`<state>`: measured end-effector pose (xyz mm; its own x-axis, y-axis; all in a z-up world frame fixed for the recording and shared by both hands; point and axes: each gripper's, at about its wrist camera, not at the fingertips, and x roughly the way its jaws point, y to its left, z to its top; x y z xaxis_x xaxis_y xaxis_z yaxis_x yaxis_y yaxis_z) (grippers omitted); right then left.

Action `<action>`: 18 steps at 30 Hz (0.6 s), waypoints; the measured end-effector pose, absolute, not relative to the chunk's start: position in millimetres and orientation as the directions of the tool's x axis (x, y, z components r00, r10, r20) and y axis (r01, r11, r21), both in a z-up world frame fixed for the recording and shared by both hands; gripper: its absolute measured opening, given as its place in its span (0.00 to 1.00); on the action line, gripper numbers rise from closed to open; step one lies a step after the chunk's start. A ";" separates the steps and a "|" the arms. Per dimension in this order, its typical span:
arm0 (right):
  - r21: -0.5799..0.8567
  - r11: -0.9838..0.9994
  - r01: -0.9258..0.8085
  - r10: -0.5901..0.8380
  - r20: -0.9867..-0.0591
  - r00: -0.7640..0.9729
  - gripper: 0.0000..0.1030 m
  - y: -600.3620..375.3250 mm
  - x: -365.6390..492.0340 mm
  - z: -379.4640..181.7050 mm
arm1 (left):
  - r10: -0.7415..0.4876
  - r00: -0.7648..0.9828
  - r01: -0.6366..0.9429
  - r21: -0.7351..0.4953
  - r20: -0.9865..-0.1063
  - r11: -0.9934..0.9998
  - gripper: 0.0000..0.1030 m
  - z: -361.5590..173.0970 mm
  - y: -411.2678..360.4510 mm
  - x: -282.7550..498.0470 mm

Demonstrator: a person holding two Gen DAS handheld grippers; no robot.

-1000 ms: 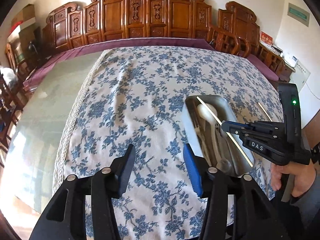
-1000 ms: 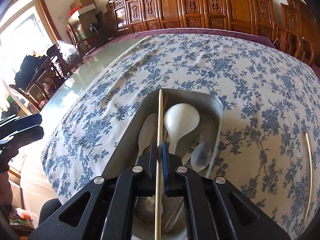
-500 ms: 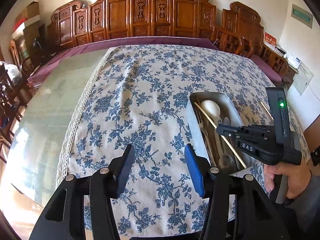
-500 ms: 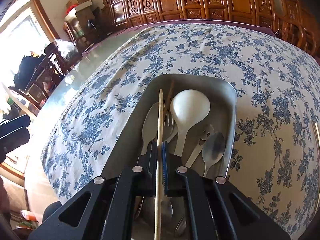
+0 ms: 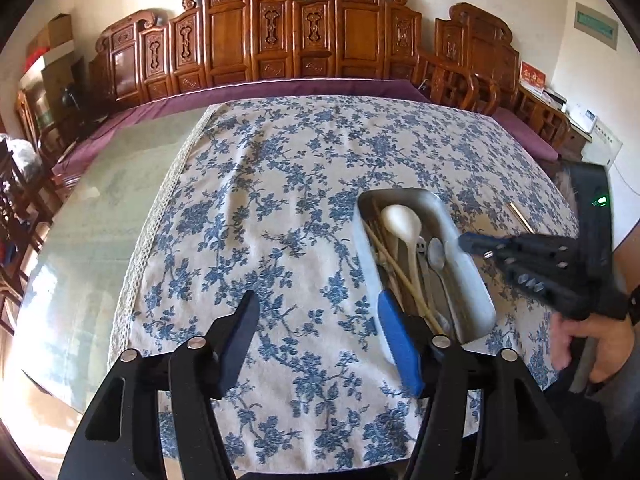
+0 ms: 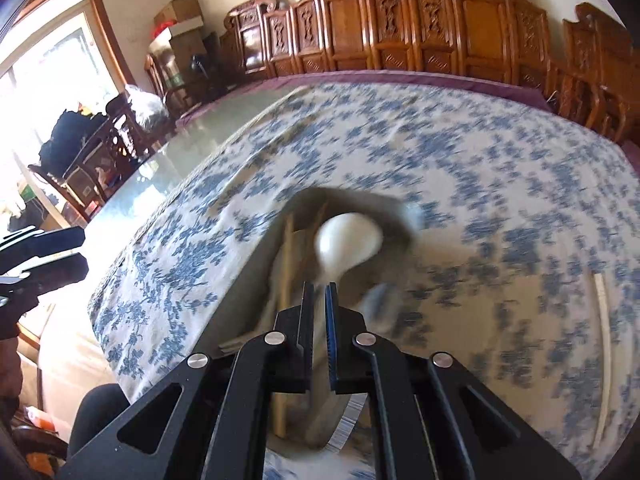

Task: Organize utensils
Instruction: 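Grasp another bamboo chopstick with the right tool while the left tool approaches the remaining chopsticks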

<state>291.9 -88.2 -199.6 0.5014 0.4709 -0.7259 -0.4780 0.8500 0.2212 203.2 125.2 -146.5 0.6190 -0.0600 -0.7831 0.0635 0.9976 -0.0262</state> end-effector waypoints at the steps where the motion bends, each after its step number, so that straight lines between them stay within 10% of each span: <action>1: 0.215 0.855 -0.472 0.463 -0.725 0.509 0.07 -98.8 291.5 -198.1 | -0.060 0.624 0.064 -0.025 -0.779 0.998 0.68 -145.5 121.3 203.2; 10: 0.125 0.905 -0.408 0.361 -0.733 0.576 0.11 -203.9 292.2 -197.1 | -0.054 0.654 0.052 -0.026 -0.755 0.998 0.90 -139.9 81.3 213.5; 12: 0.116 0.915 -0.387 0.342 -0.732 0.589 0.25 -226.2 294.7 -200.0 | -0.051 0.657 0.048 -0.025 -0.752 0.999 0.91 -141.1 73.1 217.6; 18: 0.119 0.936 -0.333 0.307 -0.739 0.600 0.25 -273.2 305.8 -217.0 | -0.074 0.634 0.070 -0.038 -0.770 0.997 0.91 -153.7 34.7 235.3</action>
<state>305.8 -273.2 -217.0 0.5999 0.3071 -0.7388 -0.3326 0.9355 0.1187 235.3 34.7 -153.7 0.6339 -0.0738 -0.7699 0.0695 0.9968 -0.0383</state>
